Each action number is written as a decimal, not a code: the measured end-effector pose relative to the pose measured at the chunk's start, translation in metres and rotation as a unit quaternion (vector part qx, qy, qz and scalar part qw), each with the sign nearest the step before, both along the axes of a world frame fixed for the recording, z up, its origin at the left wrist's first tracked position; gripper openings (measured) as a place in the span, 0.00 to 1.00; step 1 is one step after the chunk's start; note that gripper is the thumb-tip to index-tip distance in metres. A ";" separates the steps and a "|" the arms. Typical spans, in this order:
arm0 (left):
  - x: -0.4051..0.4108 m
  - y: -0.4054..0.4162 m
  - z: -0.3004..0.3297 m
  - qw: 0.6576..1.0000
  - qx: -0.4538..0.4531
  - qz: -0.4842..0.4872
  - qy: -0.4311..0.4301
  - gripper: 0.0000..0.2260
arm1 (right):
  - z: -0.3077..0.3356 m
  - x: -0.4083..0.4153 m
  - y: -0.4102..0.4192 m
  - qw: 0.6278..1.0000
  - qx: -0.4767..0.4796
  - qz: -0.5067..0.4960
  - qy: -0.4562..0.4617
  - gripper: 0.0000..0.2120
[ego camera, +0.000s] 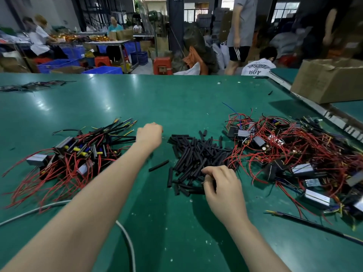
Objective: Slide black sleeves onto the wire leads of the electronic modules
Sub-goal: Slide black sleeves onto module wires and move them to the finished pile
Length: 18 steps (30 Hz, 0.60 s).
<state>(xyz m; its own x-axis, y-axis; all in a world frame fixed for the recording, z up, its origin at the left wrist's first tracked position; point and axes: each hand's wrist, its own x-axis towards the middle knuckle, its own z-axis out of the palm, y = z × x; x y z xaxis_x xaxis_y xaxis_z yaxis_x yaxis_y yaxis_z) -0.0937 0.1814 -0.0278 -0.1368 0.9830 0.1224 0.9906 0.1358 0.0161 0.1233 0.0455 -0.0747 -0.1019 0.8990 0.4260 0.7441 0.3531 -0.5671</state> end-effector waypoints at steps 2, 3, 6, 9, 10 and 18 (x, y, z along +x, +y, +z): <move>-0.010 0.008 -0.003 0.999 -0.038 0.018 -0.010 0.19 | 0.000 0.001 -0.001 1.000 0.004 0.001 -0.001 0.09; -0.013 0.010 -0.005 0.999 -0.042 0.026 -0.013 0.19 | 0.000 0.001 -0.001 1.000 0.004 0.001 -0.002 0.09; -0.018 0.015 -0.009 0.999 -0.028 0.025 -0.023 0.17 | 0.000 0.000 -0.002 1.000 -0.007 0.006 -0.003 0.10; -0.023 0.018 -0.010 0.998 -0.017 0.022 -0.056 0.13 | -0.001 0.000 -0.002 1.000 -0.011 0.006 -0.002 0.10; -0.024 0.019 -0.009 0.997 -0.024 0.023 -0.069 0.13 | -0.001 -0.001 -0.003 1.000 -0.013 0.006 -0.001 0.10; 0.008 0.020 -0.019 0.995 -0.027 -0.020 0.097 0.13 | 0.000 0.000 -0.004 0.999 -0.033 -0.003 0.016 0.11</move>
<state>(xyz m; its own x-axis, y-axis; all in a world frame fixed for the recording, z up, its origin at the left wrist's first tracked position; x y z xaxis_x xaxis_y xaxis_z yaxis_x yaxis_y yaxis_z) -0.0855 0.2015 -0.0464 -0.0754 0.9932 0.0892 0.9789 0.0907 -0.1831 0.1234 0.0414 -0.0743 -0.0832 0.9257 0.3689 0.7271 0.3096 -0.6128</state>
